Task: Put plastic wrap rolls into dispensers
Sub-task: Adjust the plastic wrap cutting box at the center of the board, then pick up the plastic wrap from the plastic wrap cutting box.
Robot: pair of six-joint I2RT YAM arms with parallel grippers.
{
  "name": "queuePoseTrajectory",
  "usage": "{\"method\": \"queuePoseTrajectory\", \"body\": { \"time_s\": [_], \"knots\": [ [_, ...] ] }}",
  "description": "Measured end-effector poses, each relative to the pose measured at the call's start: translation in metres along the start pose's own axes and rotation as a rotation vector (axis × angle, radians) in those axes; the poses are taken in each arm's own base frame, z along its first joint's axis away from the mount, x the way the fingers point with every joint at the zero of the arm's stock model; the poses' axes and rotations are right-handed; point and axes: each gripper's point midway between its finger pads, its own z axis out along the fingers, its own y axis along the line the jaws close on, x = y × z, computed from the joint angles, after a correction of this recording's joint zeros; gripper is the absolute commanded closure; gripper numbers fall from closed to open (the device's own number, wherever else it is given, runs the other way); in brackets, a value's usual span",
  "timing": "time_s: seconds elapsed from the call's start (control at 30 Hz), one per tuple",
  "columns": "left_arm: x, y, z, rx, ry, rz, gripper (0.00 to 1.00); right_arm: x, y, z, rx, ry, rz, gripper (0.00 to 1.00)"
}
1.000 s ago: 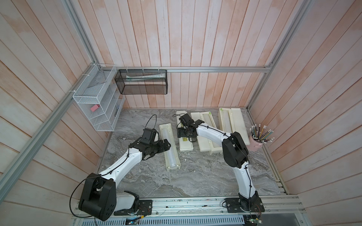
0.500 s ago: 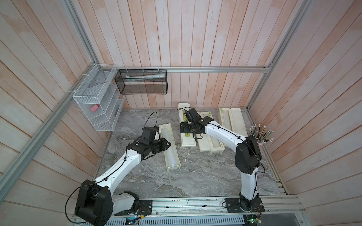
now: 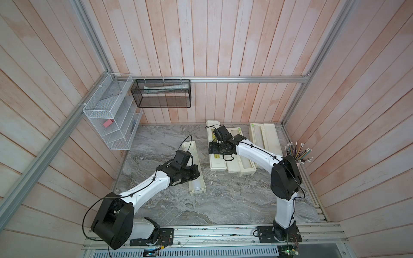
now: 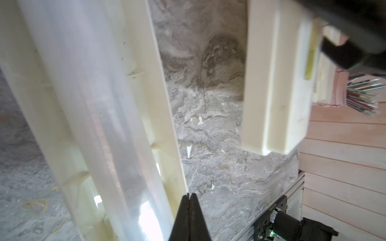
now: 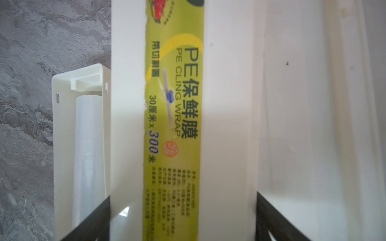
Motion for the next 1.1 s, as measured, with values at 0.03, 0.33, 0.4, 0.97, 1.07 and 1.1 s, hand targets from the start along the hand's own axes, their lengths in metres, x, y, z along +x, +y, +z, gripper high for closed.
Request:
{"method": "queuePoseTrajectory", "body": {
  "time_s": [0.03,0.33,0.4,0.97,1.07,1.1],
  "knots": [
    [0.004,0.005,0.005,-0.010,0.018,-0.015,1.00,0.001,-0.001,0.001,0.002,0.003,0.000,0.17],
    [0.011,0.016,0.016,-0.034,0.040,-0.020,0.95,0.002,-0.001,-0.002,-0.003,0.003,0.003,0.18],
    [0.008,0.012,0.012,-0.024,0.024,-0.006,0.89,0.000,0.001,-0.007,-0.010,-0.007,0.005,0.18],
    [-0.064,-0.006,-0.019,-0.109,-0.150,0.008,0.46,-0.004,0.006,-0.018,-0.048,-0.024,0.015,0.18],
    [-0.055,0.015,-0.007,-0.189,-0.095,-0.018,0.48,0.000,0.004,-0.017,-0.043,-0.017,0.013,0.18],
    [-0.052,0.020,-0.005,-0.209,-0.083,-0.024,0.48,0.001,0.003,-0.017,-0.042,-0.015,0.013,0.18]
  ]
}}
